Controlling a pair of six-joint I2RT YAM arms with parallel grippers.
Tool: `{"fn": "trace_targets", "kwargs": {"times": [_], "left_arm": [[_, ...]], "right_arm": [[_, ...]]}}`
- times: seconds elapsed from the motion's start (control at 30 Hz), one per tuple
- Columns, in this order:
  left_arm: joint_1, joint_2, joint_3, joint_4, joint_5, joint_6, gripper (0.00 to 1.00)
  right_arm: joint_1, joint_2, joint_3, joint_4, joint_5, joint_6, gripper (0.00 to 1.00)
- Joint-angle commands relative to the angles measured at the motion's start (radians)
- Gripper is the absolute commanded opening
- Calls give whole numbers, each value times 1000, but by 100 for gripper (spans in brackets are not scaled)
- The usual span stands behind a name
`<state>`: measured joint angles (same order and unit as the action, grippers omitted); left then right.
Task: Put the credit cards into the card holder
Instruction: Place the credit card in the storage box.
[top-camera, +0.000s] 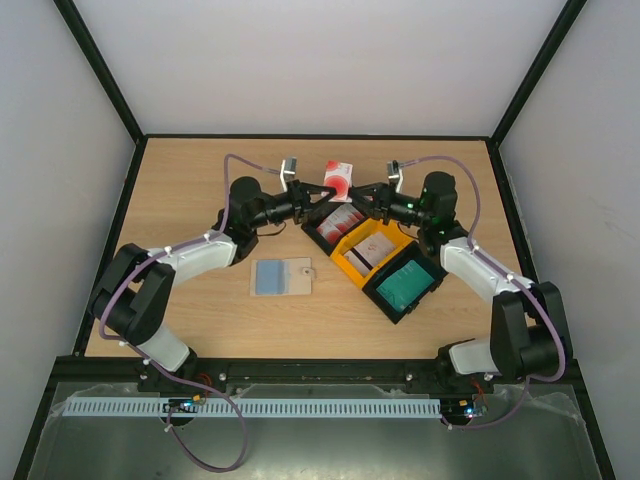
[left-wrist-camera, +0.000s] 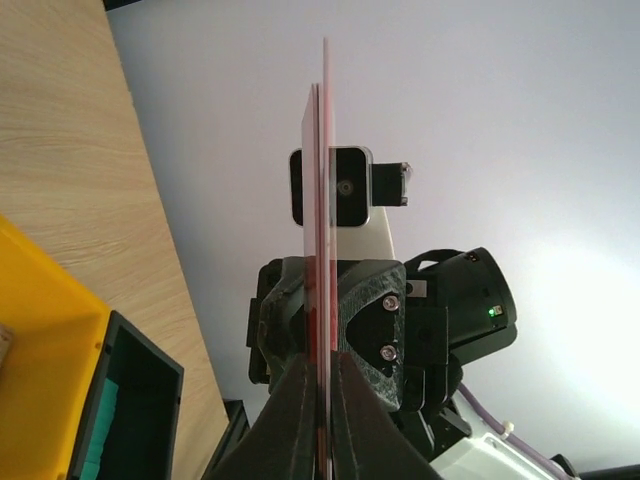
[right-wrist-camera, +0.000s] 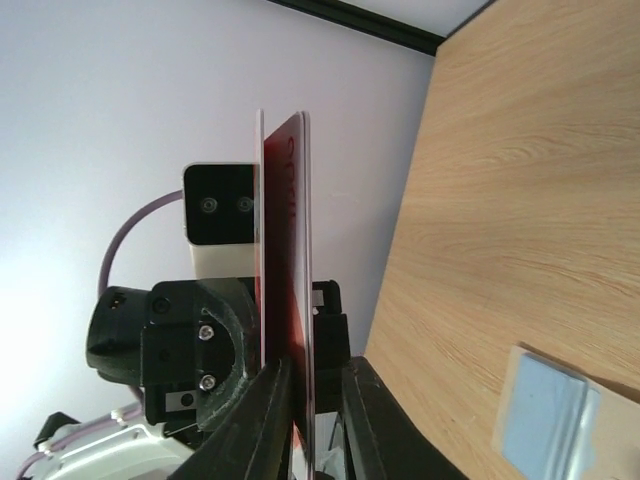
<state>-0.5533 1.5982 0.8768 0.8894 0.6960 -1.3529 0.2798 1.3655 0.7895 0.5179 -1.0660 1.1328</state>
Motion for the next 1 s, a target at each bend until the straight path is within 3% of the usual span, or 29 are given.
{"fn": "trace_targets", "kwargs": {"times": [0.0,0.17,0.37,0.97], "left_arm": [[-41,-5,56,107,83,-7,3],[-40,-8,60,44,49,15,4],[-22,-32,53,-49,2,53,10],[37,-61,-11,-48,-2,52,10]], "right_arm": [[10,17,11,156,-70,80,15],[9,5,0,259,-70,147,2],[-4,-33,-1,231,-26,139,2],[-28,-63,-10,231,-3,165,2]]}}
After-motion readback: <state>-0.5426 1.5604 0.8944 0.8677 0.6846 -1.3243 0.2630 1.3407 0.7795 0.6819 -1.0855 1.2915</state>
